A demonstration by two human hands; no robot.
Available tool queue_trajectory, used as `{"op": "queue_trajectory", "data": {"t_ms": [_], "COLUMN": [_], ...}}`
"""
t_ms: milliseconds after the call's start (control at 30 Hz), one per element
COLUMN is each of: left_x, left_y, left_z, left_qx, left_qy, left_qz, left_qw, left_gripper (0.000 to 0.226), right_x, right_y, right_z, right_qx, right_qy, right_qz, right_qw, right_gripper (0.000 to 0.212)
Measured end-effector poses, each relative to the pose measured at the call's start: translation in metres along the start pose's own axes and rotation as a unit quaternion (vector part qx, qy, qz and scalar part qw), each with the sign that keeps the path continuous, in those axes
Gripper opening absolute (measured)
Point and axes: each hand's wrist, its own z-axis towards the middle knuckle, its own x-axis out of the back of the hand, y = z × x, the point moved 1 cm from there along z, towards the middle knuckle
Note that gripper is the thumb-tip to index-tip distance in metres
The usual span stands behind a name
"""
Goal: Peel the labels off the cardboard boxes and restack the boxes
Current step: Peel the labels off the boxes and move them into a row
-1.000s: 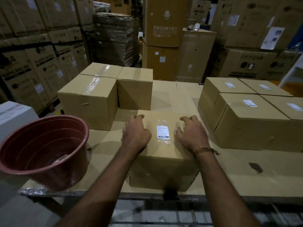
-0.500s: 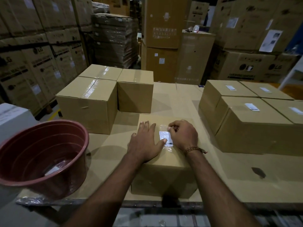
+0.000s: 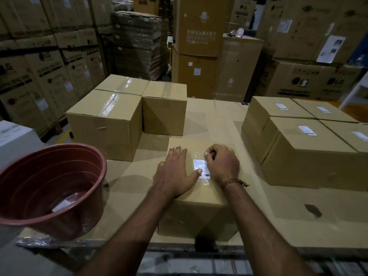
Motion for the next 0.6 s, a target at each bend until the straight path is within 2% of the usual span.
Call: {"op": "queue_trajectory", "data": {"t_ms": [600], "left_x": [0.0023], "left_y": [0.0011], "left_z": [-0.0022], "left_qx": [-0.012], "left_qy": [0.013], "left_qz": [-0.012], "left_qw": [1.0], "left_gripper": [0.098], "right_x": [-0.0031], "right_y": [0.0093], "right_z": [-0.0004], "right_qx": [0.017], "right_qy": [-0.002], "right_qz": [0.087], "right_qw": [0.996], "right_gripper": [0.012]}}
